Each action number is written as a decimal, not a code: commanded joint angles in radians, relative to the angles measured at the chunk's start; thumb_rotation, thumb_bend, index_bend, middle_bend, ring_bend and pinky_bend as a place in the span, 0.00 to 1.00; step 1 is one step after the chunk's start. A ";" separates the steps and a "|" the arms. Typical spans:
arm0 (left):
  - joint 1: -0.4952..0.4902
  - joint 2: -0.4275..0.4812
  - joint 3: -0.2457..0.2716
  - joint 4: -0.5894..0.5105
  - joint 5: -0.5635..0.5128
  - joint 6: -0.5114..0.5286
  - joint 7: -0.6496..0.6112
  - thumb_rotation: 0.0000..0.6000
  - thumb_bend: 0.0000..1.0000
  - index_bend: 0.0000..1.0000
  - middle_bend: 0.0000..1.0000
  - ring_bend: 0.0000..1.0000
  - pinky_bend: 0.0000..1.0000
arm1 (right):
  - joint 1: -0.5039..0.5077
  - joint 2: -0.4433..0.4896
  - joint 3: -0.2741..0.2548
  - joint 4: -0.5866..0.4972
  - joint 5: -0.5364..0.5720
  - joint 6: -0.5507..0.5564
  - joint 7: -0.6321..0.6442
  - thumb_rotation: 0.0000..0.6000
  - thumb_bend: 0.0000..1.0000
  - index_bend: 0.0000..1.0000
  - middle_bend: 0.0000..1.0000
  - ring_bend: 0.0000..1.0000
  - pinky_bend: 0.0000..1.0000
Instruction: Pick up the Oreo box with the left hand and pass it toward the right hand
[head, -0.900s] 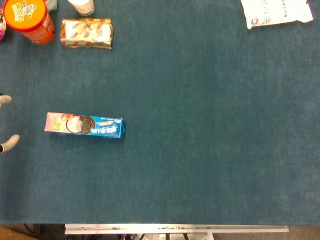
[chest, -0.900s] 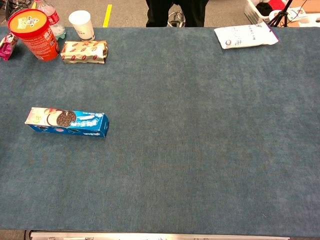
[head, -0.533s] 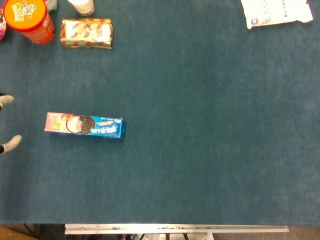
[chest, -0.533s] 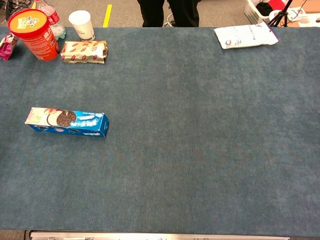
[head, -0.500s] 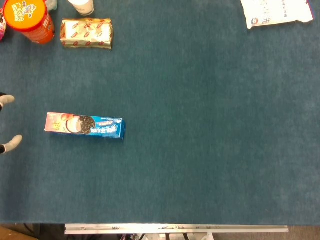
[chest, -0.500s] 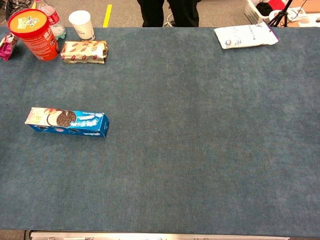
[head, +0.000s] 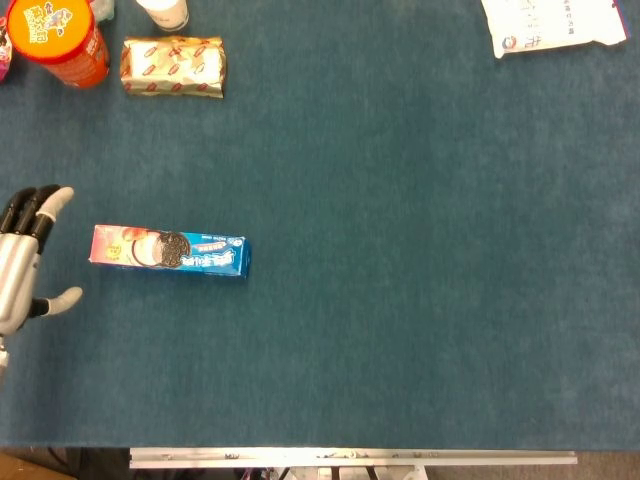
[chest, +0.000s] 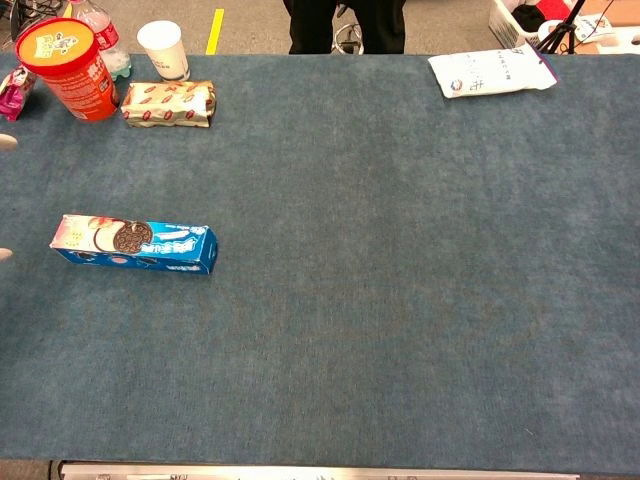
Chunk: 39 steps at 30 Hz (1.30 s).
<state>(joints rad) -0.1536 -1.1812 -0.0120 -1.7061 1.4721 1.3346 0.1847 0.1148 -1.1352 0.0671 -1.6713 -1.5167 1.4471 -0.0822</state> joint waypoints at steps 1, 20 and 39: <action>-0.032 0.011 0.004 -0.028 -0.061 -0.074 0.074 0.91 0.01 0.05 0.02 0.01 0.23 | 0.000 0.004 0.001 -0.003 0.002 0.001 -0.001 1.00 0.18 0.37 0.30 0.31 0.45; -0.152 -0.030 -0.012 -0.095 -0.265 -0.227 0.353 1.00 0.01 0.06 0.00 0.00 0.10 | -0.011 0.007 -0.005 0.015 0.014 0.007 0.028 1.00 0.18 0.37 0.30 0.31 0.45; -0.268 -0.067 -0.013 -0.113 -0.494 -0.285 0.523 1.00 0.01 0.16 0.00 0.00 0.09 | -0.008 -0.007 -0.012 0.040 0.031 -0.020 0.039 1.00 0.18 0.37 0.30 0.31 0.45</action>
<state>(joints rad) -0.4154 -1.2424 -0.0262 -1.8225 0.9852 1.0521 0.7015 0.1070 -1.1423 0.0552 -1.6312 -1.4858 1.4273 -0.0437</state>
